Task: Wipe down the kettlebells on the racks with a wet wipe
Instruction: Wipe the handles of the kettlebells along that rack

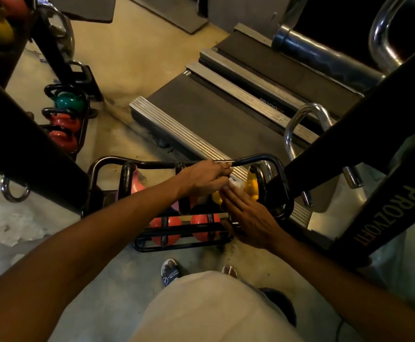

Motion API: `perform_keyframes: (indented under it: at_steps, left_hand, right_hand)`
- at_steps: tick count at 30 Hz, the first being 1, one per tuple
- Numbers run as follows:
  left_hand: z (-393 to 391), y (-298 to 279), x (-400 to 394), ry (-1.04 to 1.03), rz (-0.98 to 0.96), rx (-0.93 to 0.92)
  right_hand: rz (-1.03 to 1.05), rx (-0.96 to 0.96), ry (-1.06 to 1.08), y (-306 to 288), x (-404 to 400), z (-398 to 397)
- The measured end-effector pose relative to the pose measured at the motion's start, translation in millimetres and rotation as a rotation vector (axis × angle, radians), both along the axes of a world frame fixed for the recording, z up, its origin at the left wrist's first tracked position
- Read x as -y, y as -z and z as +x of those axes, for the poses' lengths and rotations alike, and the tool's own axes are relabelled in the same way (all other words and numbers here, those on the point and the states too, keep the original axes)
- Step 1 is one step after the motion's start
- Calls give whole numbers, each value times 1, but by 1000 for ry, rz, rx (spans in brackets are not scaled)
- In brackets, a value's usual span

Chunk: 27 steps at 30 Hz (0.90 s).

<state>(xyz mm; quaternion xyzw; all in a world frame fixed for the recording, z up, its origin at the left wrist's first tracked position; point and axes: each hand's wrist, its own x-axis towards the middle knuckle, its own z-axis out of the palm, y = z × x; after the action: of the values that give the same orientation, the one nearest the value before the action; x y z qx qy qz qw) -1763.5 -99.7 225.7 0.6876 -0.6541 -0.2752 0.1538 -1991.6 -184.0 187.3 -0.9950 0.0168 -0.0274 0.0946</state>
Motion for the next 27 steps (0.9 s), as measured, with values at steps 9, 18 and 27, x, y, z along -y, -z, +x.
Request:
perform_keyframes:
  at_steps: [9, 18, 27]
  left_hand:
    - [1, 1, 2, -11, -3, 13]
    - [0, 1, 4, -38, -8, -9]
    - [3, 7, 6, -37, -1, -13]
  right_hand:
    - [1324, 333, 783, -28, -43, 52]
    - [1405, 10, 1055, -27, -20, 54]
    - [1782, 293, 1159, -34, -14, 63]
